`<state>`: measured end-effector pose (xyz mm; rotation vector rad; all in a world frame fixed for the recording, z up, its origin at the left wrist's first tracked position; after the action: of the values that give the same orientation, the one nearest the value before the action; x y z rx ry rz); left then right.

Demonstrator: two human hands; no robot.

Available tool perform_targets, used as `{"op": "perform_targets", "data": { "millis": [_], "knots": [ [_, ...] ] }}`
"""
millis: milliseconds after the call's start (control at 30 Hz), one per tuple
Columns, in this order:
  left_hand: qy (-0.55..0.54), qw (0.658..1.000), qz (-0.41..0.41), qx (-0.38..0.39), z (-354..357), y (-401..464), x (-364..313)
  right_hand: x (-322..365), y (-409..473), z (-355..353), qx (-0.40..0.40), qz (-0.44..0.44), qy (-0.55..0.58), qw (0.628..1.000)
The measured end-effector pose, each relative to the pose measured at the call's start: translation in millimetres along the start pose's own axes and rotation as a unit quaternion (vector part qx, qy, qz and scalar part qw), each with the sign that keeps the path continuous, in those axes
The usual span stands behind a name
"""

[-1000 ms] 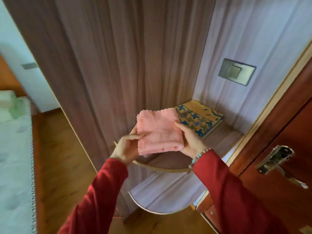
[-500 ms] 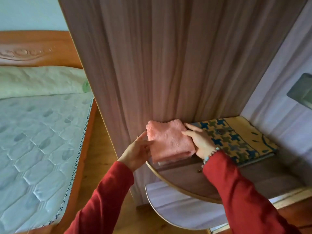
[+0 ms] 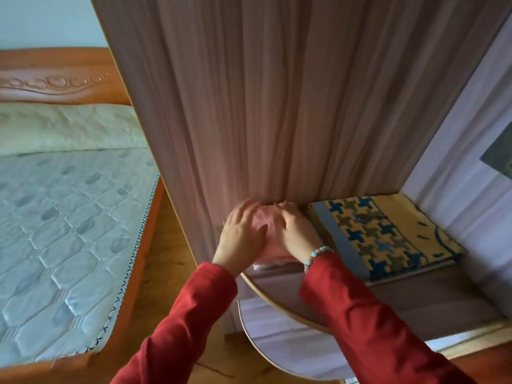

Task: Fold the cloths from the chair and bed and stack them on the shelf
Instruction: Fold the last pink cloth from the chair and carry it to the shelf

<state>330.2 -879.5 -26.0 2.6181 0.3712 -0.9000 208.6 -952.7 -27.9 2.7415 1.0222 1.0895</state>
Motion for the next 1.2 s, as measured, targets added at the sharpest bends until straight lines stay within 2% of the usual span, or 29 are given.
{"op": "perform_targets", "data": {
  "millis": [133, 200, 333, 400, 467, 533, 600, 633, 733, 800, 933, 1200],
  "knots": [
    [0.089, 0.988, -0.042, 0.117, 40, -22, 8, -23, -1, 26, 0.062, 0.000, -0.102, 0.993],
    [0.109, 0.986, -0.049, 0.118, 47, -30, 10, -25, -3, 29, 0.073, 0.000, -0.117, 0.990],
    [0.078, 0.987, -0.068, 0.125, 46, -25, 15, -24, -3, 26, 0.067, -0.010, -0.099, 0.993],
    [0.007, 0.993, -0.070, 0.097, 33, -19, 11, -19, 0, 17, 0.071, 0.000, -0.039, 0.997],
    [-0.085, 0.992, -0.092, 0.012, 5, -17, 7, -9, 3, 2, 0.062, 0.016, 0.029, 0.998],
    [-0.180, 0.971, -0.145, -0.061, -30, -20, 9, 9, 5, -18, 0.009, 0.039, 0.106, 0.994],
    [-0.355, 0.907, -0.210, -0.092, -66, -24, 18, 35, 9, -33, -0.045, 0.059, 0.259, 0.963],
    [-0.432, 0.867, -0.228, -0.101, -83, -27, 22, 53, 10, -37, -0.043, 0.071, 0.355, 0.931],
    [-0.574, 0.778, -0.228, -0.113, -137, -46, 35, 111, 14, -33, 0.043, 0.090, 0.606, 0.789],
    [-0.607, 0.753, -0.211, -0.139, -177, -67, 46, 150, 17, -25, 0.097, 0.083, 0.678, 0.724],
    [-0.595, 0.750, -0.197, -0.213, -248, -121, 79, 220, 18, 15, 0.175, 0.055, 0.703, 0.687],
    [-0.551, 0.723, -0.213, -0.358, -368, -253, 162, 371, -13, 133, 0.320, 0.051, 0.677, 0.661]
  ]
}}
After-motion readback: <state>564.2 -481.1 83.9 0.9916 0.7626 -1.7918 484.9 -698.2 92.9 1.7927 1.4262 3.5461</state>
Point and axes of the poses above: each hand's wrist, its own y-axis towards the middle knuckle, its own z-axis out of the palm, x = y × z, the point moved 5 cm from there along y, towards the middle knuckle, and after that the axes turned 7 degrees about -z, right-handed, at the moved point
